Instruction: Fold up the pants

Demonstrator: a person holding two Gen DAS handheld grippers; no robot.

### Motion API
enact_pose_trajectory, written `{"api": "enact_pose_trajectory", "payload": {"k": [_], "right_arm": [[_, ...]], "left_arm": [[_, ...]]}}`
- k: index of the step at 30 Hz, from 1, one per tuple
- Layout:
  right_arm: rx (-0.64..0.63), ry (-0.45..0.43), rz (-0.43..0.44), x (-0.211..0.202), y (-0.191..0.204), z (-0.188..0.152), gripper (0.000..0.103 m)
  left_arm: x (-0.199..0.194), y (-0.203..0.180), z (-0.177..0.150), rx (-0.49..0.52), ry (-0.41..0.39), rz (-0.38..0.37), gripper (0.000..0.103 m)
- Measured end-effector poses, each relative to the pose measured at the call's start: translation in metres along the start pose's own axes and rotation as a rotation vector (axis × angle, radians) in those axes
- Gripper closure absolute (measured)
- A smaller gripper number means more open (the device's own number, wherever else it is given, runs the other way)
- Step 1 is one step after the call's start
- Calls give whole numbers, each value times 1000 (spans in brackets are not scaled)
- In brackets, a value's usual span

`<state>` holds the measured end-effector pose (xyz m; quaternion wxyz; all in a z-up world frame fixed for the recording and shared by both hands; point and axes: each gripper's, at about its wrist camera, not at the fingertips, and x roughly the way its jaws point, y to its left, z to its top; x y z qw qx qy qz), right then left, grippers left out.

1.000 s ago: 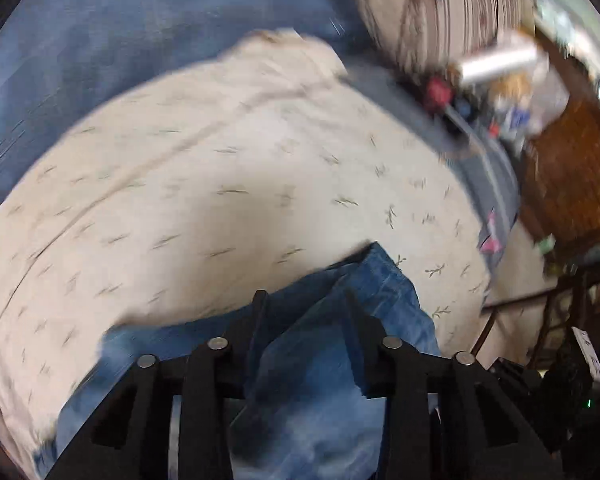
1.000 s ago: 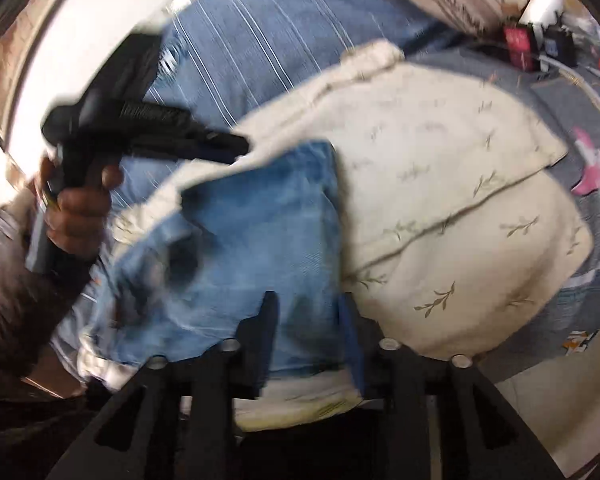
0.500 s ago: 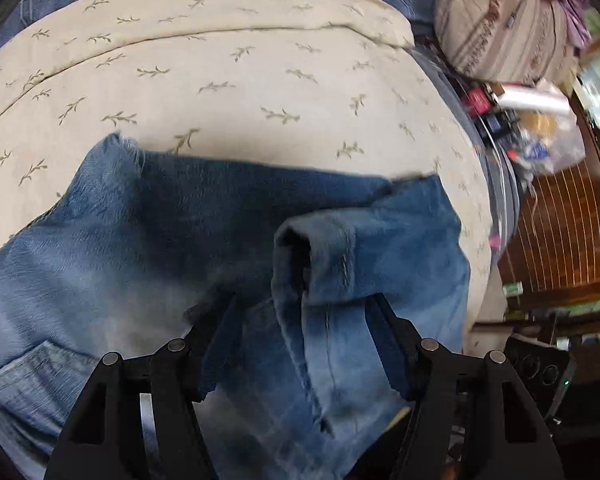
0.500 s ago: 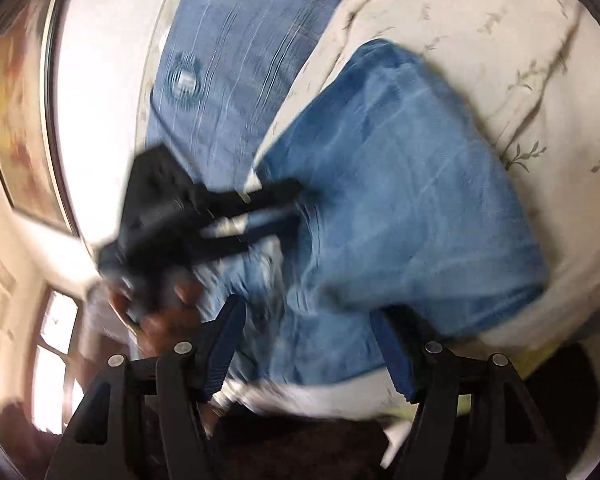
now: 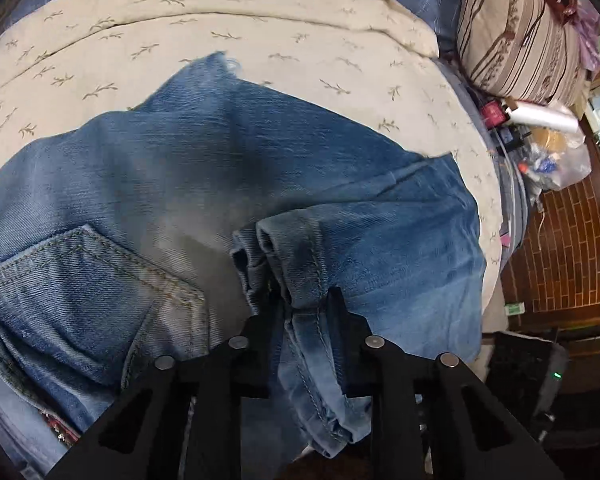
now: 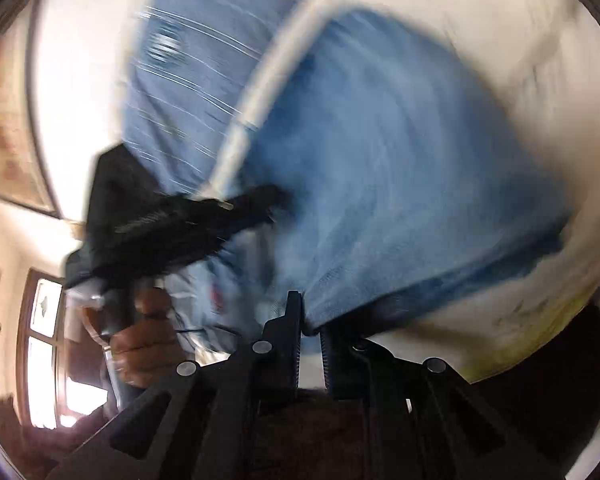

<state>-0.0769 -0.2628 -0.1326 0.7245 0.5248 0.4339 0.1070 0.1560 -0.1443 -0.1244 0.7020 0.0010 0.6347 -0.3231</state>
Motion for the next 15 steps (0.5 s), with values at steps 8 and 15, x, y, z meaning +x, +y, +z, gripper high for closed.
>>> {"api": "enact_pose_trajectory", "payload": {"k": [8, 15], "right_arm": [[-194, -7, -78, -45, 49, -9, 36], [-241, -318, -77, -87, 64, 37, 36]], "left_arm": [[-54, 1, -24, 86, -57, -26, 78], [-76, -9, -34, 106, -124, -56, 72]]}}
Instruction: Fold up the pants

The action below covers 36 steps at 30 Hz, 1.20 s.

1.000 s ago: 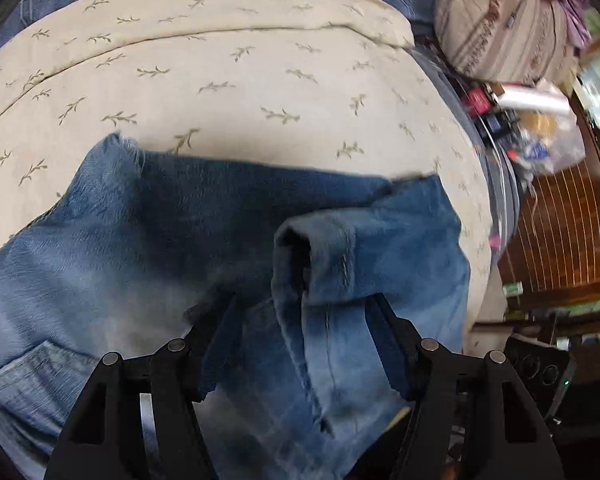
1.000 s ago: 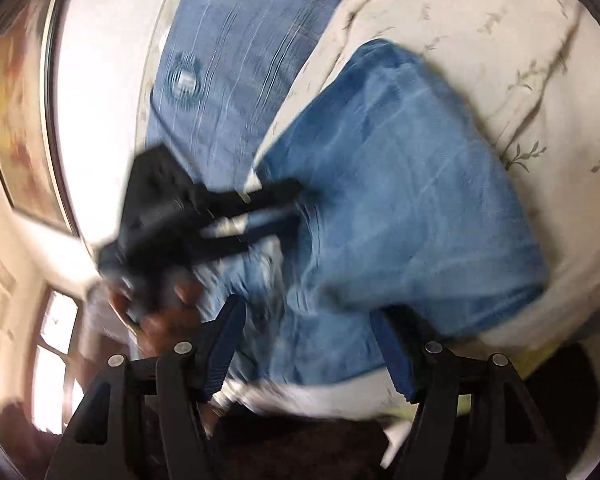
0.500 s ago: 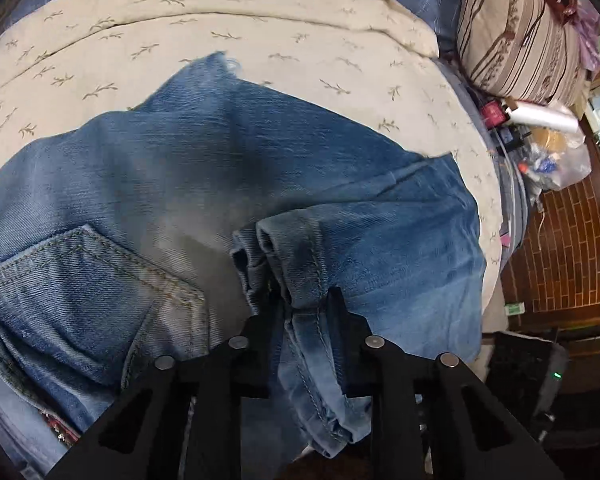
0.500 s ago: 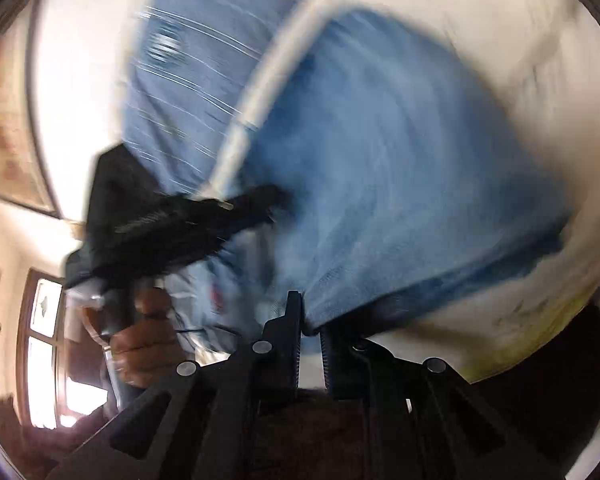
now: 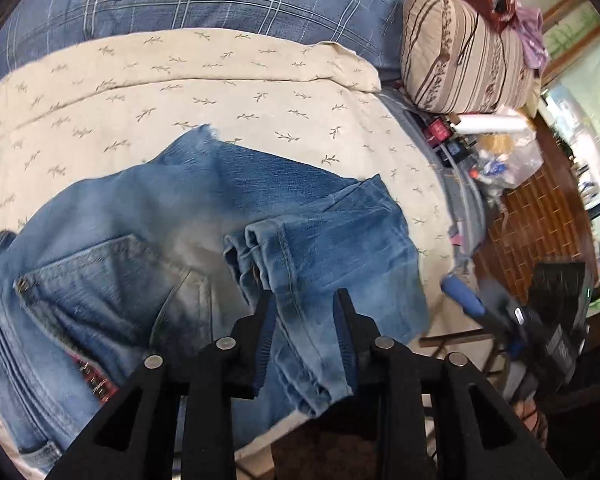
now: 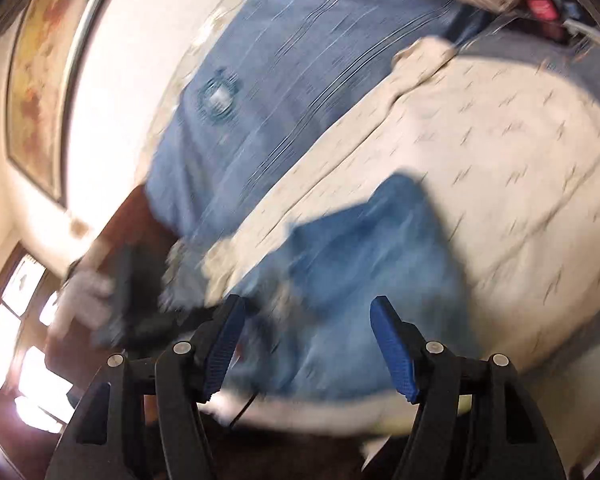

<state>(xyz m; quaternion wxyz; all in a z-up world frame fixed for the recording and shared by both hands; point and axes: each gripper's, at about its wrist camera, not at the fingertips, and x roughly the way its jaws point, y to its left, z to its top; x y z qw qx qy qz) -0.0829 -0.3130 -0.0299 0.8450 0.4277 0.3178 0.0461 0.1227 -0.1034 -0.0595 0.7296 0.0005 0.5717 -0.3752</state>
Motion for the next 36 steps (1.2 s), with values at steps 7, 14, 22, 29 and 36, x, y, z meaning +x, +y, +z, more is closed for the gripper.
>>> {"api": "enact_pose_trajectory", "payload": {"k": [7, 14, 22, 29, 36], "right_arm": [[61, 58, -127, 63, -47, -8, 37], [16, 61, -214, 60, -14, -13, 26], [-335, 155, -229, 85, 81, -57, 22], [-833, 309, -213, 144, 178, -141, 21], [-1250, 360, -274, 186, 224, -217, 17]], "left_arm": [[55, 16, -3, -38, 110, 93, 71], [8, 43, 0, -103, 71, 46, 71], [-102, 136, -28, -271, -102, 66, 56], [-155, 230, -82, -484, -158, 53, 50], [-149, 292, -110, -625, -143, -143, 49]]}}
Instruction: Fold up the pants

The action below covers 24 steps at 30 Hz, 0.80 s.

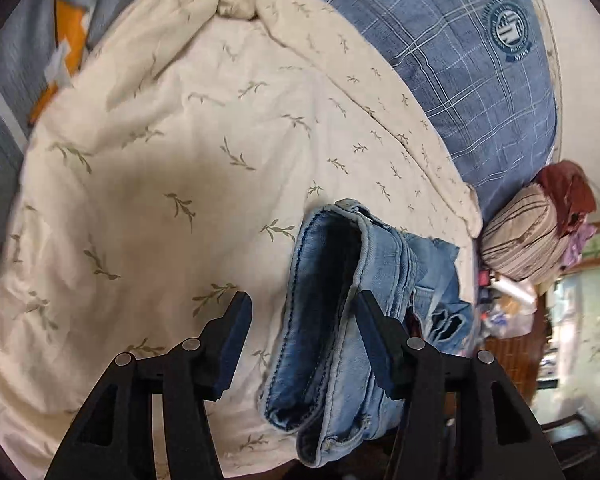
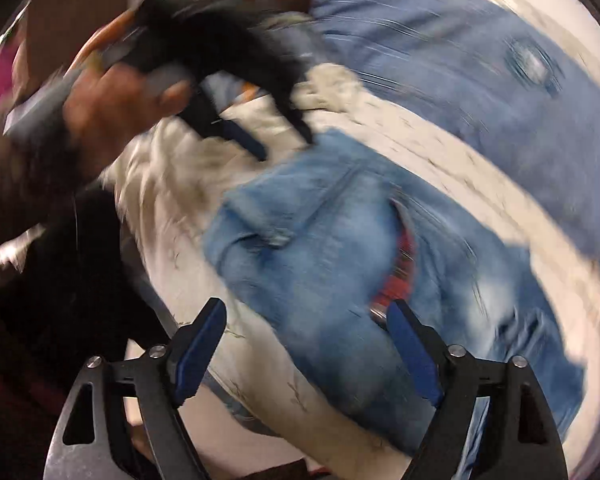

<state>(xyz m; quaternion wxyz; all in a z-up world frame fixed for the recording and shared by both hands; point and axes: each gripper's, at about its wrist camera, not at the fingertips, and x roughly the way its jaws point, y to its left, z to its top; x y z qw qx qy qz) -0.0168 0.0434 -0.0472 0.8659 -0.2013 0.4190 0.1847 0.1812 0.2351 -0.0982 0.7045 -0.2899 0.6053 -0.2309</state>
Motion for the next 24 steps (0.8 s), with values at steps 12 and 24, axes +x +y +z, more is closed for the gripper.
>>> {"api": "enact_pose_trajectory", "payload": {"k": [12, 24], "right_arm": [[-200, 67, -200, 59, 39, 14, 10], [-62, -30, -75, 22, 8, 20, 43]], "left_arm": [[45, 36, 10, -62, 37, -180, 26], [36, -21, -7, 112, 66, -242, 91]]}}
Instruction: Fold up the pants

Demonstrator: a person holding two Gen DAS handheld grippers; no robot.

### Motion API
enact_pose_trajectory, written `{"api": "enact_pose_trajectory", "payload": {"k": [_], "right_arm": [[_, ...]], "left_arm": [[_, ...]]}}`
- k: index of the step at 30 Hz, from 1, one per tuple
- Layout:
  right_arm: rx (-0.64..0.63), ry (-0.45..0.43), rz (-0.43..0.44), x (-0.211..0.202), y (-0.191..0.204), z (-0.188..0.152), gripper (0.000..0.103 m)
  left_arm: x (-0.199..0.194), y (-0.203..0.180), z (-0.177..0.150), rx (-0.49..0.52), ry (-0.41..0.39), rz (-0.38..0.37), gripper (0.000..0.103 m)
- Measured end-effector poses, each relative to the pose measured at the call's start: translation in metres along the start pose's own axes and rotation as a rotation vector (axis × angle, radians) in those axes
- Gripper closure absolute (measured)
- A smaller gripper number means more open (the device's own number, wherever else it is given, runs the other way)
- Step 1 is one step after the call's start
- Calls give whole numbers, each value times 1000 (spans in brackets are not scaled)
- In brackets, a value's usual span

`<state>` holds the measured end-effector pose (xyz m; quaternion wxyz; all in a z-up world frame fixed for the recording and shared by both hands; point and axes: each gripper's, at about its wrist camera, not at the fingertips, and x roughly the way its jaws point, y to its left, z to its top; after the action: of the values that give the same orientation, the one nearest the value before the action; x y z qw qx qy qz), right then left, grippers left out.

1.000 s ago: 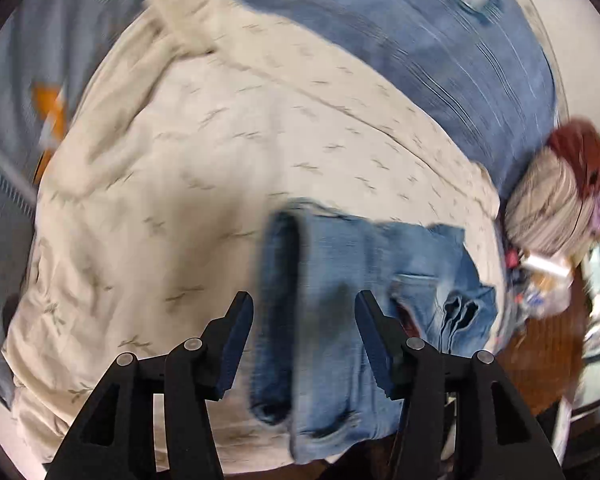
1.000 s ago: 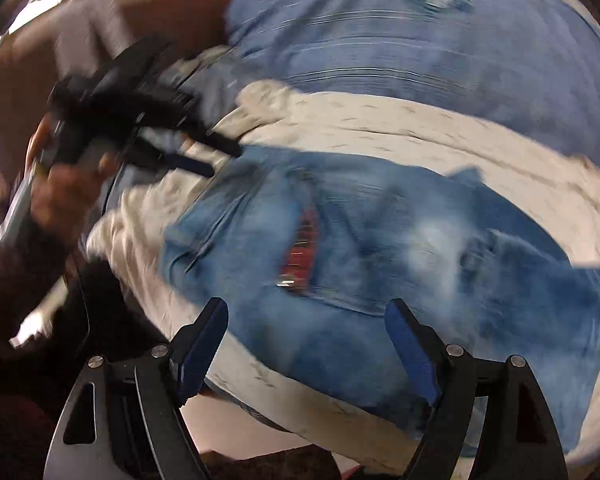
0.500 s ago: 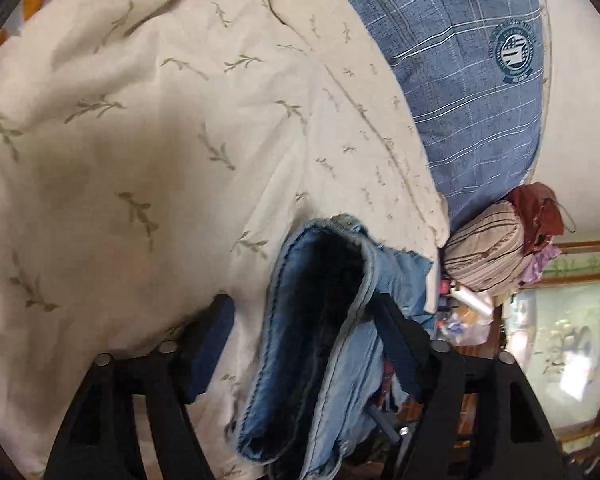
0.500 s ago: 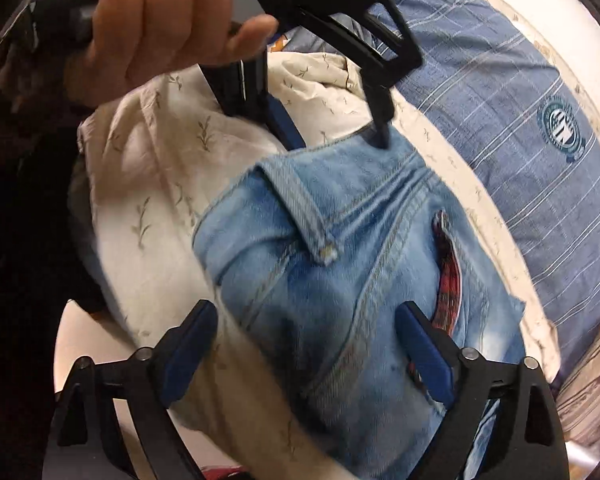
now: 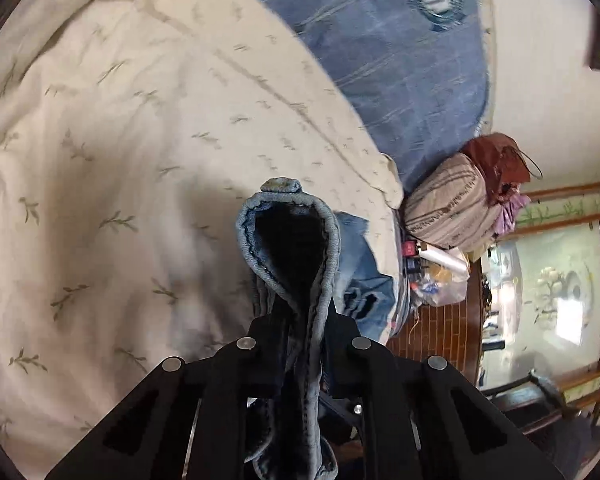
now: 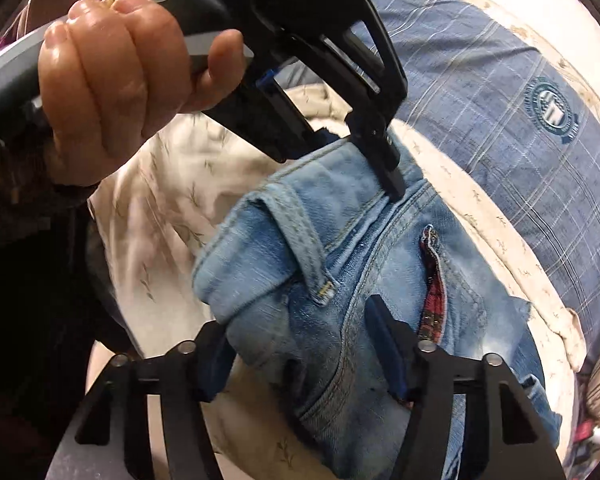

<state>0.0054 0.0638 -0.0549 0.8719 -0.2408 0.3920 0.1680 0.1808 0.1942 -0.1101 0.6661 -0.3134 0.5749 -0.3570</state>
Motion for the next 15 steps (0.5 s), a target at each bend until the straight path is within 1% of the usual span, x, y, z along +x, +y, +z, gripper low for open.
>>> {"api": "enact_pose_trajectory", "payload": {"k": [2, 4, 6, 8, 10, 14, 15], "right_arm": [[54, -31, 13, -15, -11, -2, 43], [113, -65, 23, -29, -25, -5, 43], [164, -85, 46, -37, -38, -11, 44], [207, -91, 66, -39, -49, -14, 41], [236, -91, 81, -39, -57, -18, 41], [278, -92, 115, -35, -62, -23, 42], [281, -93, 121, -36, -58, -24, 44]], "left_arm": [[-10, -24, -7, 62, 2, 14, 91], [-8, -48, -8, 117, 8, 39, 91], [1, -67, -6, 158, 14, 100, 91], [5, -71, -4, 159, 22, 129, 91], [10, -72, -2, 129, 24, 145, 91], [13, -79, 1, 89, 22, 149, 91], [15, -81, 2, 83, 22, 147, 91]]}}
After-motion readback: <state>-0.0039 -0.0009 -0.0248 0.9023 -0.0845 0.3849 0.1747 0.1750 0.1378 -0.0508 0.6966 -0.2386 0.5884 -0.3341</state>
